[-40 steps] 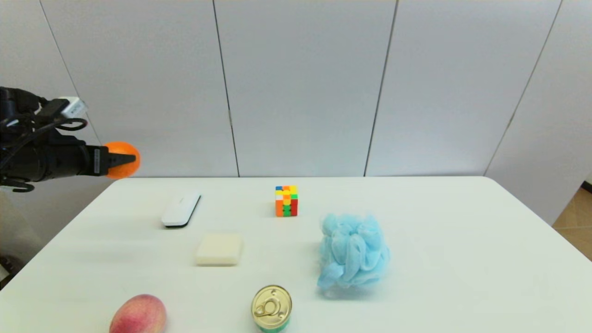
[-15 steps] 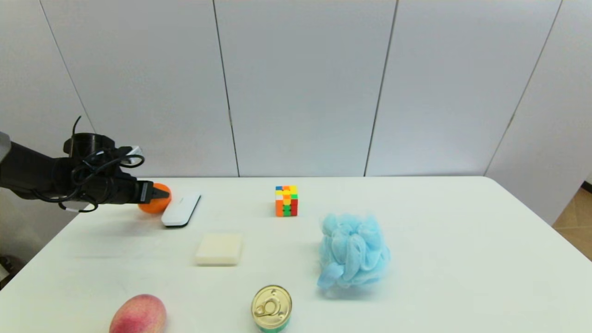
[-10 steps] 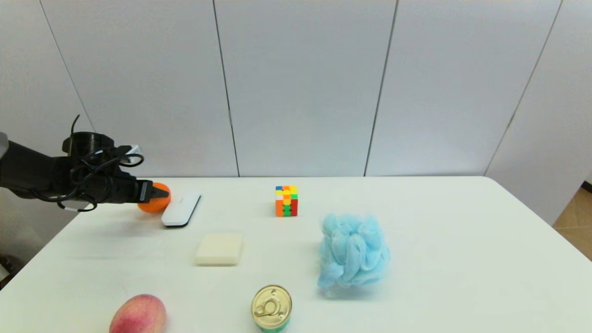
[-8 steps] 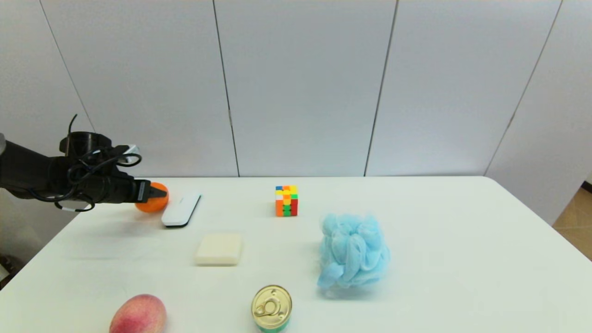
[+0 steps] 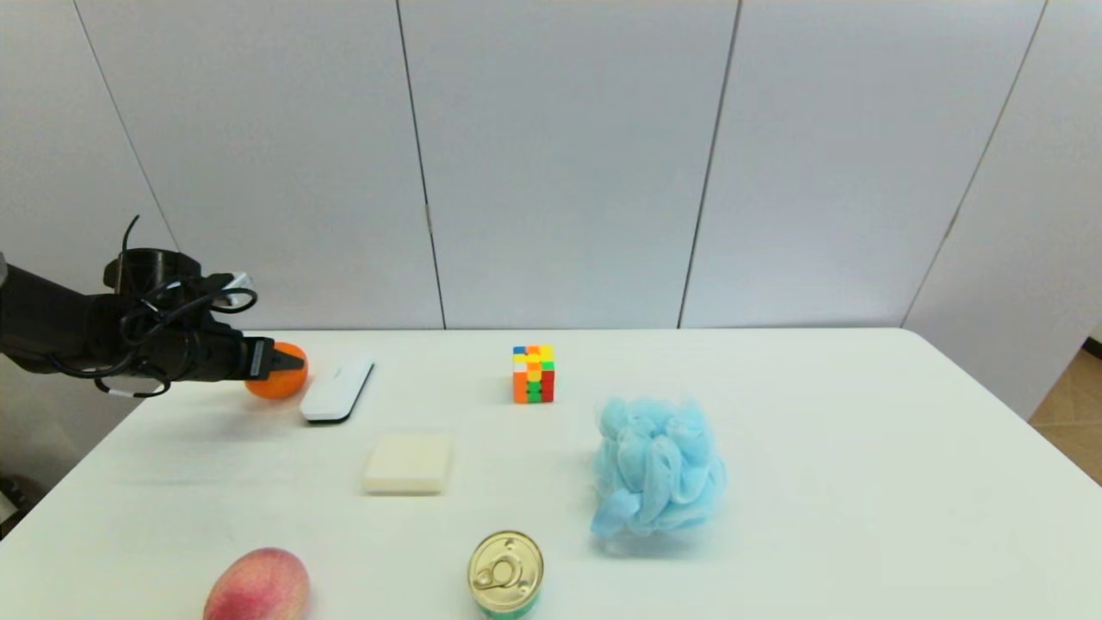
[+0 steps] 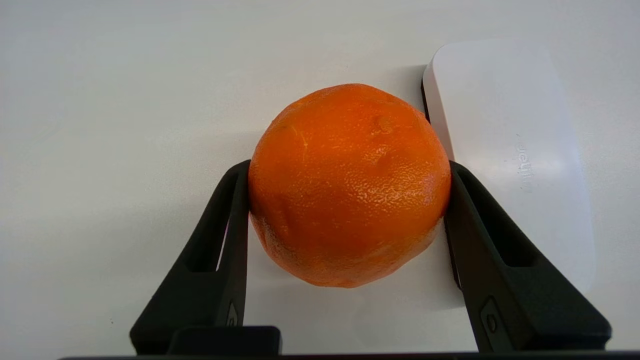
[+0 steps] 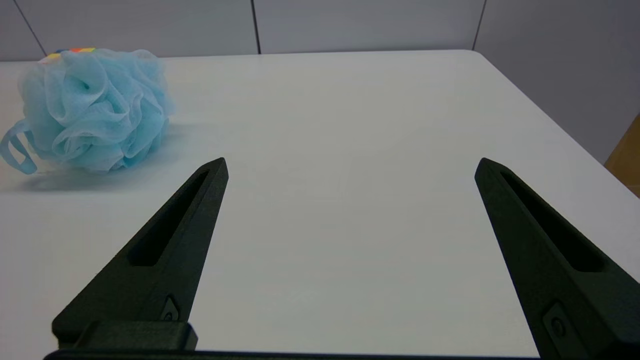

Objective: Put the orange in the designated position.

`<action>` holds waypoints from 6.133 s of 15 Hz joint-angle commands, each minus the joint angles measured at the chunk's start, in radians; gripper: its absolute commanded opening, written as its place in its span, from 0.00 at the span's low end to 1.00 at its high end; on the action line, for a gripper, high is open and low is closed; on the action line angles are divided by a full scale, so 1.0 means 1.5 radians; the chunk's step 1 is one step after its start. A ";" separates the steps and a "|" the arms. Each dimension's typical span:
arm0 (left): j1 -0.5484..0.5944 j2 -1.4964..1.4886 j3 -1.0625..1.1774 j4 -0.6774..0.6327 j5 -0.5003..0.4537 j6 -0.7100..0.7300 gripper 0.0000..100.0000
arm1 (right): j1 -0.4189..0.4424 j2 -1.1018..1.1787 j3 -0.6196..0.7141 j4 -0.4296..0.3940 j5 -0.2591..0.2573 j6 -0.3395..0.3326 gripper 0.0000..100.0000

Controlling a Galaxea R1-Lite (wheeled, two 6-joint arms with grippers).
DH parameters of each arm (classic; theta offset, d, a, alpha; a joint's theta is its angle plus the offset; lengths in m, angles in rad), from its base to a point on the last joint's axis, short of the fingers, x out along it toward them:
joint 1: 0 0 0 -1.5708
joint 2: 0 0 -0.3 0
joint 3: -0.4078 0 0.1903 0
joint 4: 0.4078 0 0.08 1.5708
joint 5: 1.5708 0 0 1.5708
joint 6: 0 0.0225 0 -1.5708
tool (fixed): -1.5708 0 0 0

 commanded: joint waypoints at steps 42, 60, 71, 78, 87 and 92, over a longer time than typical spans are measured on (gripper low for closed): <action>-0.009 -0.003 -0.001 -0.003 -0.005 0.001 1.00 | 0.000 0.000 0.000 0.000 0.000 0.000 1.00; 0.033 -0.488 0.007 0.051 -0.009 -0.016 1.00 | 0.000 0.000 0.000 0.000 0.000 0.000 1.00; -0.049 -0.879 0.205 0.088 -0.006 -0.014 1.00 | 0.000 0.000 0.000 0.000 0.000 0.000 1.00; -0.094 -1.018 0.273 0.099 -0.007 -0.010 1.00 | 0.000 0.000 0.000 0.000 0.000 0.000 1.00; -0.173 -1.221 0.492 0.120 0.022 -0.009 1.00 | -0.001 0.000 0.000 0.000 0.000 0.000 1.00; -0.151 -1.328 0.644 0.112 0.023 -0.011 1.00 | -0.001 0.000 0.000 0.000 0.000 0.000 1.00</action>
